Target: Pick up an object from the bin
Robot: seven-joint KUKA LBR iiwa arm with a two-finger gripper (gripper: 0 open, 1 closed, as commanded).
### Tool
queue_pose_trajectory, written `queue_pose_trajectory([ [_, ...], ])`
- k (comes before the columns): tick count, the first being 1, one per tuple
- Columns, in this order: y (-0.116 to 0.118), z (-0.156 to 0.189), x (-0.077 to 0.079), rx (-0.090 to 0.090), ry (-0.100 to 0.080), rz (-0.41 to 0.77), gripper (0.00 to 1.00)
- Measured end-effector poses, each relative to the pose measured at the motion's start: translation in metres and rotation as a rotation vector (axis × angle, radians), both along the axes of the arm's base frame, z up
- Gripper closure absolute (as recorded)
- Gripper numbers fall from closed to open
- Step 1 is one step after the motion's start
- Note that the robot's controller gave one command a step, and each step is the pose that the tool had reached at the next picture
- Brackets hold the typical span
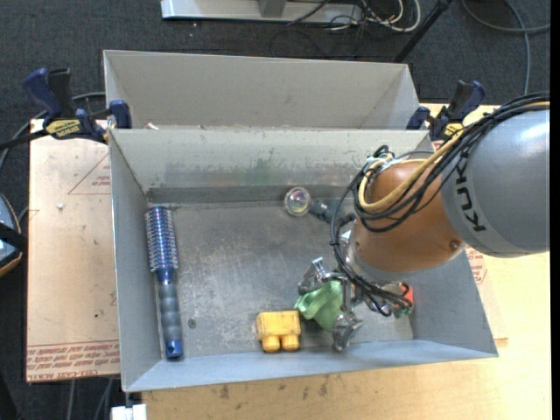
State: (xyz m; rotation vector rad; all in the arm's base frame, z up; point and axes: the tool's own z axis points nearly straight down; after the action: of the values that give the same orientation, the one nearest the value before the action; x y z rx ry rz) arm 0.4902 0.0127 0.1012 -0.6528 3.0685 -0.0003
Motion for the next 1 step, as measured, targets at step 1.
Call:
queue_pose_trajectory([
  [1,-0.0105,-0.0016,0.0127,0.0,0.001,0.019,0.0],
])
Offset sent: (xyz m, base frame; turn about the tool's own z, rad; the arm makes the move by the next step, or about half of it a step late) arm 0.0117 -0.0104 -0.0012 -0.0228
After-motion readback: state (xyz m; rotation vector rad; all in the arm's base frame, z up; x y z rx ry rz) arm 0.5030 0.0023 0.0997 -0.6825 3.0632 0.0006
